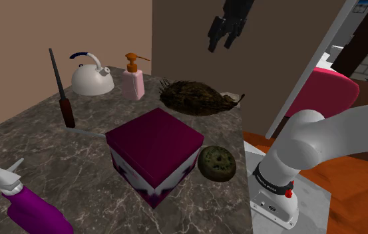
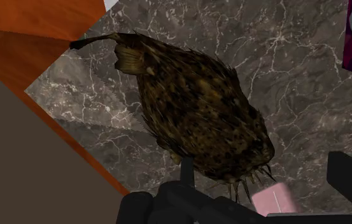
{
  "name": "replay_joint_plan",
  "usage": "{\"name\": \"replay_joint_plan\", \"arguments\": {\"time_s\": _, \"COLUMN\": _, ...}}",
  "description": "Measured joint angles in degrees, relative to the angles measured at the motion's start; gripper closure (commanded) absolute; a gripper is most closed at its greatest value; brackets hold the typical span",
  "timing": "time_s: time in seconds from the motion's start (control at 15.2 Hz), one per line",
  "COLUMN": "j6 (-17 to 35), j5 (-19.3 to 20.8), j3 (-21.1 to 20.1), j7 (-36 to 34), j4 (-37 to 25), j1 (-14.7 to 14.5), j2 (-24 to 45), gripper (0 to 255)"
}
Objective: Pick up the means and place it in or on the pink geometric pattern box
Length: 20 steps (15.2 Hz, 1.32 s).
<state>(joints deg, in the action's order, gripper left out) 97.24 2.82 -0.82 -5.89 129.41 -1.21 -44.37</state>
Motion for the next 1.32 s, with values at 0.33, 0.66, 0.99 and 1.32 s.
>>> {"name": "replay_joint_plan", "arguments": {"time_s": 0.33, "j6": 2.6, "j5": -0.8, "j3": -1.6, "j7": 0.0, "j4": -1.1, "j1": -1.4, "j2": 4.9, "gripper": 0}}
{"name": "replay_joint_plan", "arguments": {"time_s": 0.66, "j6": 6.8, "j5": -1.8, "j3": -4.4, "j7": -0.2, "j4": -3.2, "j1": -3.5, "j2": 13.1, "gripper": 0}}
{"name": "replay_joint_plan", "arguments": {"time_s": 0.99, "j6": 10.2, "j5": -2.2, "j3": -7.1, "j7": -0.2, "j4": -5.9, "j1": -5.4, "j2": 21.3, "gripper": 0}}
{"name": "replay_joint_plan", "arguments": {"time_s": 1.32, "j6": 13.2, "j5": -1.8, "j3": -10.1, "j7": -0.8, "j4": -10.9, "j1": -7.2, "j2": 31.2, "gripper": 0}}
